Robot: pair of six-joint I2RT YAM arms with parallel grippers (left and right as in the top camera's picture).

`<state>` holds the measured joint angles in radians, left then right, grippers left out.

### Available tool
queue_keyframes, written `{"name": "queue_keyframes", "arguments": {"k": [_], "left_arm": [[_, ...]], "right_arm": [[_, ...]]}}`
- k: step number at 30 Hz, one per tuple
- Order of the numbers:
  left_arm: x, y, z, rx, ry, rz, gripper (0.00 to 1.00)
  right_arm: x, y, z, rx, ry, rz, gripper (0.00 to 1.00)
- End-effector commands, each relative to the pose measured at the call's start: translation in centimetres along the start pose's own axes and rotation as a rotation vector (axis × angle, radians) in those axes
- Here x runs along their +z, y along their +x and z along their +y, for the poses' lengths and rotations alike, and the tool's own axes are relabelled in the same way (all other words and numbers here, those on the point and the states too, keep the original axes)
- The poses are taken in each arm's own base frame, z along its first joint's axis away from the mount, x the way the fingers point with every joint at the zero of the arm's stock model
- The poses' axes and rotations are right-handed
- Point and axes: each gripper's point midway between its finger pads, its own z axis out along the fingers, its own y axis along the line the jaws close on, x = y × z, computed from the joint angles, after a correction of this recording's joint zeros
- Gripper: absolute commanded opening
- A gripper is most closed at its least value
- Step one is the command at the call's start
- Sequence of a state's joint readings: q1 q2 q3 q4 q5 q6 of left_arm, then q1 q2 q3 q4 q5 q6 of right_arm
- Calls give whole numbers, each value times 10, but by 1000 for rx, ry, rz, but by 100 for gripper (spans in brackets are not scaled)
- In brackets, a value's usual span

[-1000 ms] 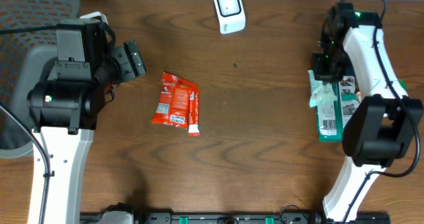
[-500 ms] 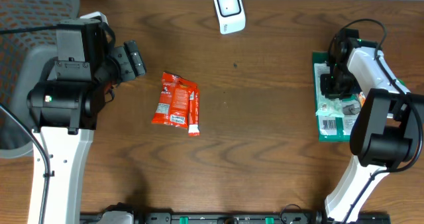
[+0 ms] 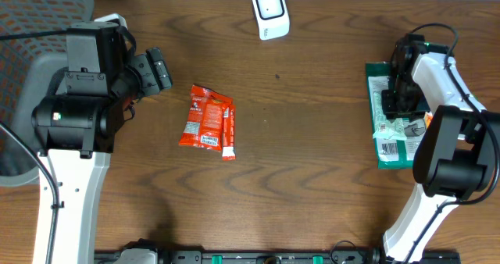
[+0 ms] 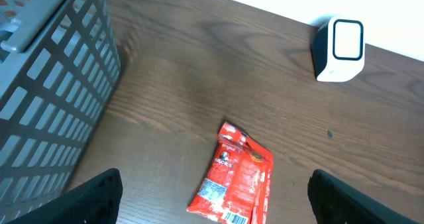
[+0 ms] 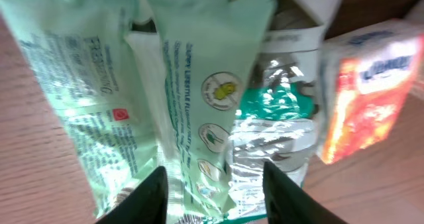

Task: Scan the item barcode
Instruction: 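Open the right gripper and move it back toward centre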

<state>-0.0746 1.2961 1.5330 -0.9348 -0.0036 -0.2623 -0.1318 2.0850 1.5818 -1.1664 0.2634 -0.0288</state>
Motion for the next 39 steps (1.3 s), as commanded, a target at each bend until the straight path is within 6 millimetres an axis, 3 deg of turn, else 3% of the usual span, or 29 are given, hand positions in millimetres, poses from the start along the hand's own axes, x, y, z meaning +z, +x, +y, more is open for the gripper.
{"name": "queue_keyframes", "arguments": {"k": [1, 5, 7, 9, 11, 13, 18, 29, 36, 39], "left_arm": [[0, -2, 2, -4, -10, -6, 90], [0, -2, 2, -4, -10, -6, 90], [0, -2, 2, -4, -10, -6, 90], [0, -2, 2, -4, -10, -6, 90], [0, -2, 2, -4, -9, -6, 90], [0, -2, 2, -4, -9, -6, 90], [0, -2, 2, -4, -9, -6, 90], [0, -2, 2, -4, -9, -6, 90], [0, -2, 2, -4, -10, -6, 90], [0, -2, 2, -4, -9, -6, 90]], "right_arm": [[-43, -8, -1, 36, 19, -113, 45], [-54, -5, 6, 26, -13, -129, 47], [-56, -7, 25, 17, -119, -138, 51], [-62, -10, 54, 6, -292, -151, 63], [-76, -11, 87, -10, -500, -160, 88], [-92, -8, 113, -28, -666, -157, 99], [-110, 0, 145, -75, -811, -140, 99], [-110, 25, 231, -253, -809, -129, 99], [-105, 39, 280, -276, -742, -149, 99], [-101, 43, 296, -276, -628, -190, 99]]}}
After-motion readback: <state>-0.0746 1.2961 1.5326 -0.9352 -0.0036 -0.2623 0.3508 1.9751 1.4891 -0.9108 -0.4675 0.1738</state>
